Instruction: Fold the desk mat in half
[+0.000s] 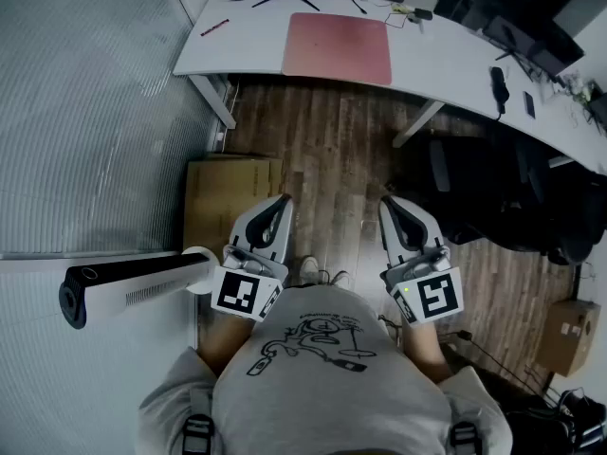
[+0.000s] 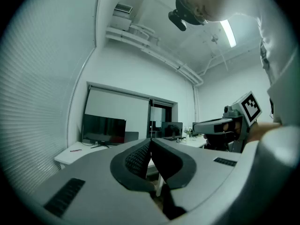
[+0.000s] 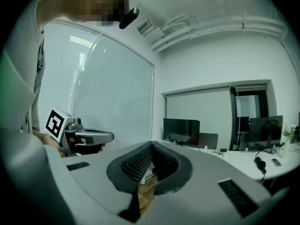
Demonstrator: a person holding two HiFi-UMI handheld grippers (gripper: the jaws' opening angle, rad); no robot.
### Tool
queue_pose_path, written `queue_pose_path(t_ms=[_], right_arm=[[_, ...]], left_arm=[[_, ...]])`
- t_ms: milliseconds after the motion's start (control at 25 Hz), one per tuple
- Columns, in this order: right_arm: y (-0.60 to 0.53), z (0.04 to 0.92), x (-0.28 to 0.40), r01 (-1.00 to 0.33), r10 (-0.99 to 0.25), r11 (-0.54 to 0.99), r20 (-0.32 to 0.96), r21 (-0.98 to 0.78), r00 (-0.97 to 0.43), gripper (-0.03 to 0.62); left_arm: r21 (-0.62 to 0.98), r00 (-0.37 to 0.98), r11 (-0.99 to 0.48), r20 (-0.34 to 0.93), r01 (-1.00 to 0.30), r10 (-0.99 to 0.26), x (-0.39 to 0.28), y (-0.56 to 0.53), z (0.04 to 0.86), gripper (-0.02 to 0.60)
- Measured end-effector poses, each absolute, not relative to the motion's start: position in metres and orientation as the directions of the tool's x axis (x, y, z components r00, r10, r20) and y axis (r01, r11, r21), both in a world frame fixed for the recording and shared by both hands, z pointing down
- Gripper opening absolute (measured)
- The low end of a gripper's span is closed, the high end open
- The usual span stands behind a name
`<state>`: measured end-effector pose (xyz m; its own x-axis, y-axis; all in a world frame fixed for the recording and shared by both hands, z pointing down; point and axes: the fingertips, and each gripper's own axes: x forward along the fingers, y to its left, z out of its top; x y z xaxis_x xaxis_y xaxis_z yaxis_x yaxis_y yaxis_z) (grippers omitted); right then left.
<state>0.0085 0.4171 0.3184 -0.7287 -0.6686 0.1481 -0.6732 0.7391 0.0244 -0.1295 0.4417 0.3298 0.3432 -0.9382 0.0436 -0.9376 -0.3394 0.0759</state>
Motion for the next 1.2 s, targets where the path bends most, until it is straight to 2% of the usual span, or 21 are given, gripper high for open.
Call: queue_pose_path(t_ms=[1200], right_arm=[[0.405, 0.32, 0.005, -0.701, -0.698, 0.712, 0.134, 0.026, -0.704, 0.009]], left_arm=[[0.061, 0.393, -0.389, 0.058, -0.919, -0.918, -0.13, 0.422, 0.335, 0.02]])
